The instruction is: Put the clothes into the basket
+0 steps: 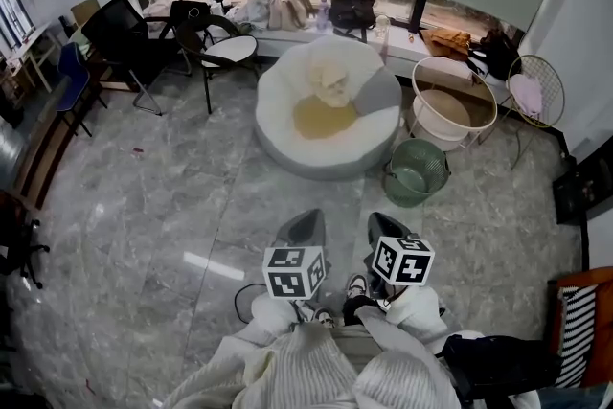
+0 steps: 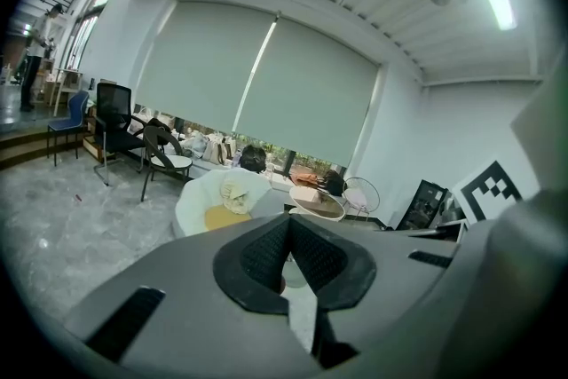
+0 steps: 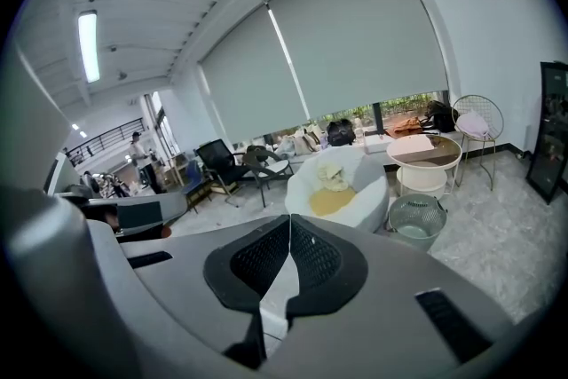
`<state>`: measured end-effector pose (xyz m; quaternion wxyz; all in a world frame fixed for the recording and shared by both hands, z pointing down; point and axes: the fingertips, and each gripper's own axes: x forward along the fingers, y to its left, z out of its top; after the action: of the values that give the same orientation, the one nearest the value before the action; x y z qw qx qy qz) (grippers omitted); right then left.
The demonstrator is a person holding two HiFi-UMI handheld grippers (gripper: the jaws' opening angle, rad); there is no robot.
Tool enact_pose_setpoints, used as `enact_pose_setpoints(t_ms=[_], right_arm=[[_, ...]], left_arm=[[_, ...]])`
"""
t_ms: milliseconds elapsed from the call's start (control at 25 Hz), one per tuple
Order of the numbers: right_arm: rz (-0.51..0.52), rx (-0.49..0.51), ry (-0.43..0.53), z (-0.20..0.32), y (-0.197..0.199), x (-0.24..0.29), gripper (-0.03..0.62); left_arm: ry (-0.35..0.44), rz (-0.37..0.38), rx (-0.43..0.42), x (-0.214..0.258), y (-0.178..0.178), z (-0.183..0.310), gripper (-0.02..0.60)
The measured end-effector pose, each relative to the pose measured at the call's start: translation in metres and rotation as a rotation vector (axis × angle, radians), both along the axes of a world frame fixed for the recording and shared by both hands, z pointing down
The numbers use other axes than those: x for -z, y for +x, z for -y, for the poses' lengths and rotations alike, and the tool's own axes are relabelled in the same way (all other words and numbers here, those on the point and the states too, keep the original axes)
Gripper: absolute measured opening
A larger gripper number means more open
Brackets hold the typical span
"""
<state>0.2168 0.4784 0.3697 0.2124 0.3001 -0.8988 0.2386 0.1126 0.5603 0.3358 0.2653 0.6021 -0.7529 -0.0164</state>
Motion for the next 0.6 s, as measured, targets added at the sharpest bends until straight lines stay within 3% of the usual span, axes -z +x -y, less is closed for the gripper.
enact_pose_setpoints(t_ms=[280,600], right_arm=[[-0.009,0.019,-0.009,0.025,-0.02,-0.013,0.025],[-0.01,0.067,-0.012,0.09,-0.054,-0.016,0.025]], left_arm=[[-0.016,-0.004,0.013,-0.013,-0.019,0.024,0.005],[-0.034,0.019,0.035,-0.014,-0.047,0.092,0.005]])
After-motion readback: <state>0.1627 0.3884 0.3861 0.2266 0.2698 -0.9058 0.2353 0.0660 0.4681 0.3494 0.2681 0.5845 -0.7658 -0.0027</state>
